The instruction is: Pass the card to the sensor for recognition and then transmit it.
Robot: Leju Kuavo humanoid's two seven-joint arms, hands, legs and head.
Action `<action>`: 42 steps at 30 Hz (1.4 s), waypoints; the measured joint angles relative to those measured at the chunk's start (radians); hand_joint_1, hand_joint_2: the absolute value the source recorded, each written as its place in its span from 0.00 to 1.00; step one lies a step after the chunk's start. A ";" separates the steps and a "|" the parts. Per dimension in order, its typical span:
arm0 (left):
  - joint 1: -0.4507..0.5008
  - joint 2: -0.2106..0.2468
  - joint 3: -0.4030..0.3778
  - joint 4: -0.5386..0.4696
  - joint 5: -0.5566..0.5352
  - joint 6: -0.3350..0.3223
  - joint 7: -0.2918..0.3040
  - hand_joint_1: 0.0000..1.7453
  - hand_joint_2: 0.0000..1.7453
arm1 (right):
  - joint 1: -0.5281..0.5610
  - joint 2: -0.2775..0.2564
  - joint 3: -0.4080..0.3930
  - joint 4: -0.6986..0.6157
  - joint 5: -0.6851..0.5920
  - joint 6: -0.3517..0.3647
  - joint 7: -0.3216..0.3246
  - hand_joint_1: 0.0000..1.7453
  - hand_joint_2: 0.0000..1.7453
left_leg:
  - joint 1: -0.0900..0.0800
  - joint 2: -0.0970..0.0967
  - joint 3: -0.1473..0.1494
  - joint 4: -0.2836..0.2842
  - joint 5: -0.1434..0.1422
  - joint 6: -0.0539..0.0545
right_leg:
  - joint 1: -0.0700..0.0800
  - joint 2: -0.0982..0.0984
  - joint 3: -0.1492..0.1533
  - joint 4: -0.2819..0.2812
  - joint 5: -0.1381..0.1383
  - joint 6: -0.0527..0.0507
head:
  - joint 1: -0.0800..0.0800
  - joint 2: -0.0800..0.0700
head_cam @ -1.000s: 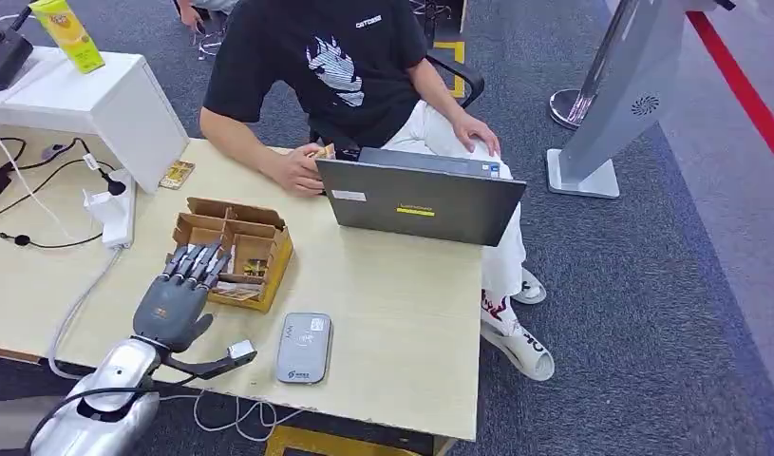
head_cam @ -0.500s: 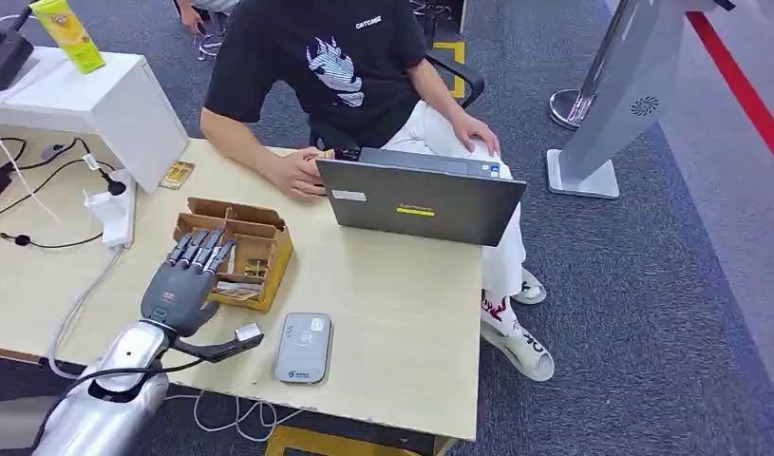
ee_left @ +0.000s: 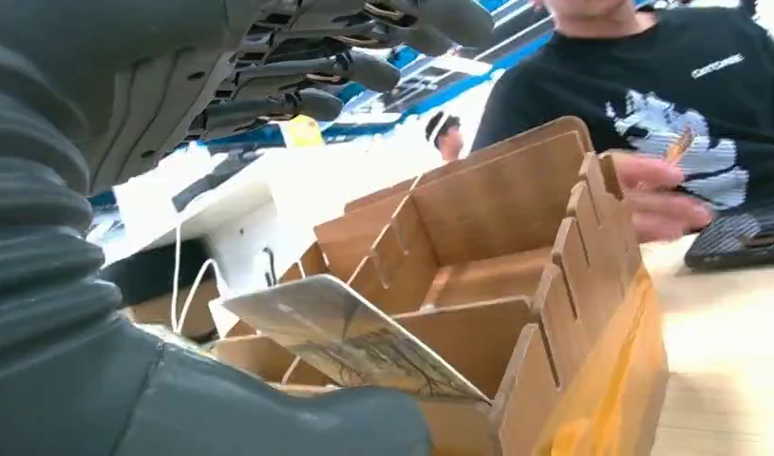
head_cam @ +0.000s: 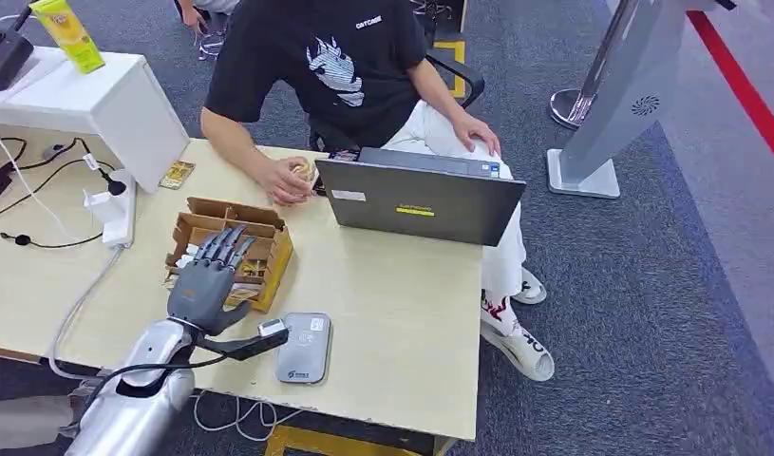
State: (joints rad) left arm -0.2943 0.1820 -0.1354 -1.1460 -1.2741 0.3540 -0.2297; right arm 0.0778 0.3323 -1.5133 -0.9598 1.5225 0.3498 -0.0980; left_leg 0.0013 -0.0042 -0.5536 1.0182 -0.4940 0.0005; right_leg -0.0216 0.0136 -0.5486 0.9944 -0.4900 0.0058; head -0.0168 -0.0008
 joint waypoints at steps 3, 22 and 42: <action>0.003 -0.006 0.003 0.000 0.003 -0.005 -0.001 0.00 1.00 | 0.000 0.000 0.000 0.000 0.000 0.000 0.000 0.00 1.00 | 0.000 0.000 0.000 0.000 0.000 0.000 | 0.000 0.000 0.000 0.000 0.000 0.000 | 0.000 0.000; 0.011 0.014 0.008 0.000 -0.084 0.003 0.039 0.00 1.00 | 0.000 0.000 -0.001 0.000 0.000 0.000 0.000 0.00 1.00 | 0.000 0.000 0.000 0.000 0.000 0.000 | 0.000 0.000 0.000 0.000 0.000 0.000 | 0.000 0.000; 0.013 0.036 0.008 0.006 -0.088 0.009 0.041 1.00 1.00 | 0.001 0.000 -0.002 -0.001 0.000 0.000 -0.001 0.00 1.00 | 0.000 0.000 0.000 0.000 0.000 0.000 | 0.000 0.000 0.000 0.000 0.000 0.000 | 0.000 0.000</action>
State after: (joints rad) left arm -0.2817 0.2178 -0.1278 -1.1395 -1.3619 0.3632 -0.1884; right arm 0.0787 0.3323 -1.5148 -0.9609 1.5225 0.3498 -0.0988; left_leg 0.0013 -0.0041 -0.5537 1.0182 -0.4940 0.0006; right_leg -0.0217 0.0136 -0.5485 0.9944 -0.4900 0.0058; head -0.0168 -0.0008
